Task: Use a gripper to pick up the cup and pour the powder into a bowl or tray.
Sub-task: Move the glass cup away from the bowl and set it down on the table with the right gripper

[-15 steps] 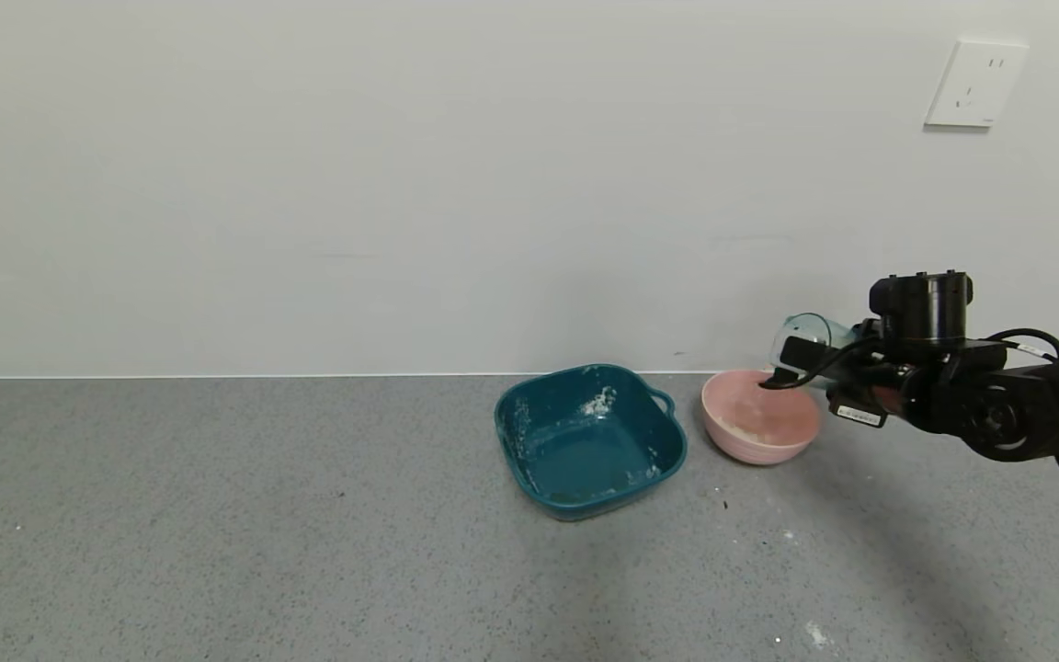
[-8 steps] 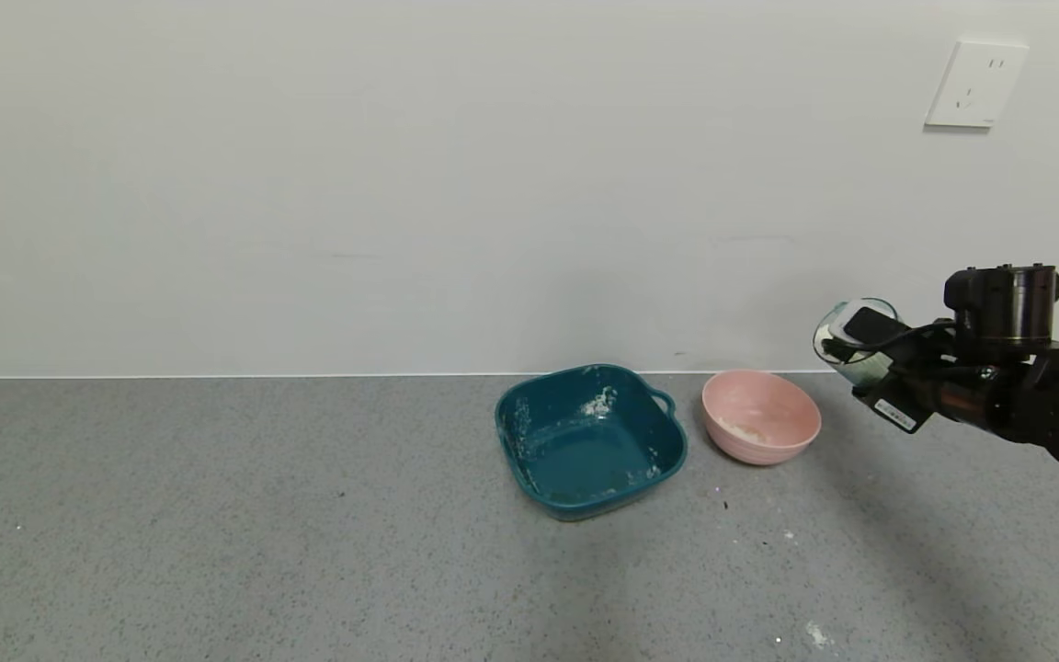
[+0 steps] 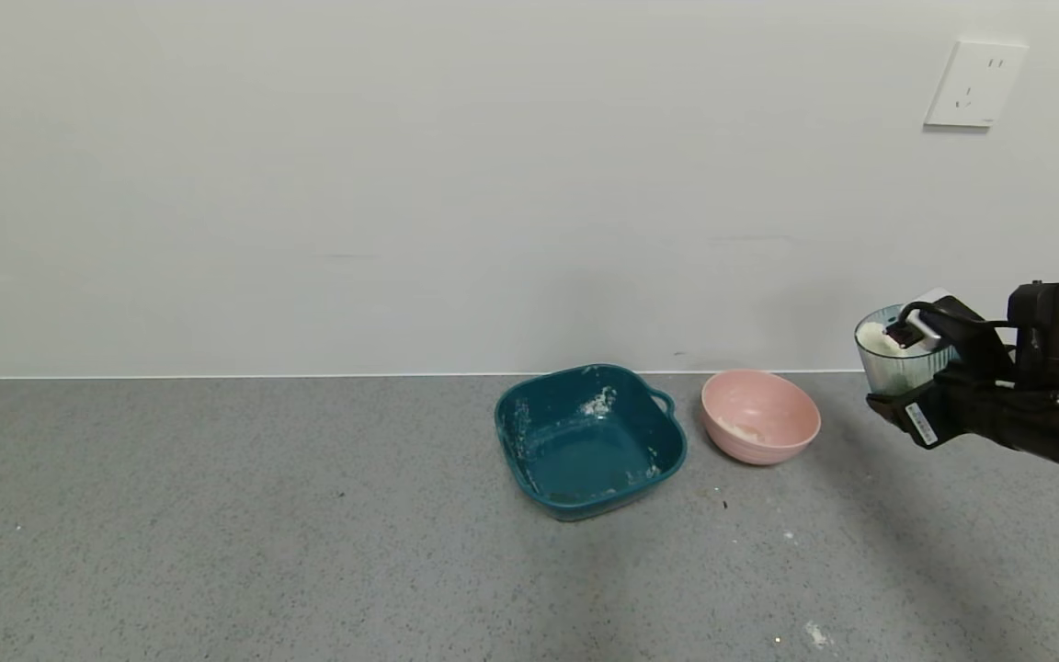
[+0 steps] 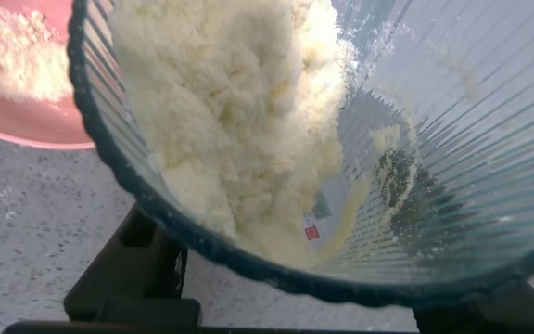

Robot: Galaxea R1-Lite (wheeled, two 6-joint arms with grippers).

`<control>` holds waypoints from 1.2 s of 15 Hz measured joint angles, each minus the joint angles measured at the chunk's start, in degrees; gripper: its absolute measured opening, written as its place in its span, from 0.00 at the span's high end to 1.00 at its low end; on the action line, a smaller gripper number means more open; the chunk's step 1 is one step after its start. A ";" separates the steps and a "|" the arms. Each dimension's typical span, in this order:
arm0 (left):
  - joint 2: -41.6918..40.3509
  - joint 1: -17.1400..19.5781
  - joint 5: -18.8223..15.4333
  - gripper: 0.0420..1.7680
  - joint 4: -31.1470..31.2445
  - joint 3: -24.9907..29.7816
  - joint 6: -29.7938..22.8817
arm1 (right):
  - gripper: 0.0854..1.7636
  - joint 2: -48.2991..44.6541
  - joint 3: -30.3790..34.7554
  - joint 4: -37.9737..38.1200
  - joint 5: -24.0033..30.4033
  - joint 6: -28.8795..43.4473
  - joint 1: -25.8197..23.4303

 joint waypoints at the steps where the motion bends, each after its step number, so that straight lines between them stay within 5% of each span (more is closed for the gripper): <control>1: 0.00 0.00 0.00 0.03 0.00 0.00 0.00 | 0.27 -0.46 0.63 -0.11 0.12 2.67 0.28; 7: 0.00 0.00 0.00 0.03 0.00 0.00 0.00 | 0.27 -2.26 5.05 -2.56 3.51 11.33 0.78; 14: 0.00 0.00 0.00 0.03 0.00 0.00 -0.02 | 0.27 0.13 15.80 -18.16 4.11 13.20 0.67; 18: 0.00 0.00 0.00 0.03 0.00 0.00 -0.02 | 0.27 2.28 18.33 -20.09 4.04 14.43 0.61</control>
